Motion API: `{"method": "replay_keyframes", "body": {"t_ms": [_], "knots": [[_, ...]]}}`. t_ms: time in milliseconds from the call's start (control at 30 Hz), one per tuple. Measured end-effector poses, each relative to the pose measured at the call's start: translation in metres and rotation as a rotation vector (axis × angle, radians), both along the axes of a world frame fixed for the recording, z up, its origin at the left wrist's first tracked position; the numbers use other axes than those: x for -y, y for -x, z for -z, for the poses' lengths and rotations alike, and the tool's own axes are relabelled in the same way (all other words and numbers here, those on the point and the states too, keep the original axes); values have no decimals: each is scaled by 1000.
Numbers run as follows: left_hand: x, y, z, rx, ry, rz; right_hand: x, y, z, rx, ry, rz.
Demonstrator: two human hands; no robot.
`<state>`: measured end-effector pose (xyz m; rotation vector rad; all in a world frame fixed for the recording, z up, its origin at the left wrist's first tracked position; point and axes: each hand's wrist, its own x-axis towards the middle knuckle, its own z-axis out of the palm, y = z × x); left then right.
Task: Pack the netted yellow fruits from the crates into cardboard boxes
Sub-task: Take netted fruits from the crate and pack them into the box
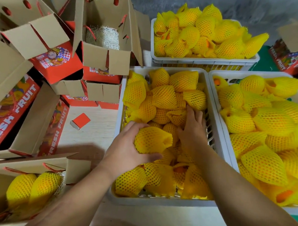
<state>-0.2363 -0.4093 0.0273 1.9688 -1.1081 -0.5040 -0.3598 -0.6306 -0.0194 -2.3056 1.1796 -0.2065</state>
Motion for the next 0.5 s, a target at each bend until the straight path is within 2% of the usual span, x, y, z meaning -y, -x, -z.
{"method": "replay_keyframes", "body": {"t_ms": [133, 200, 367, 500], "knots": [[-4, -1, -3, -94, 90, -79, 12, -13, 6, -178, 47, 8], [-5, -3, -2, -164, 132, -101, 14, -9, 5, -167, 56, 11], [-6, -7, 2, -95, 66, -100, -15, 16, -14, 80, 27, 43], [-5, -9, -4, -236, 195, -214, -69, 21, -50, 407, -295, 73]]}}
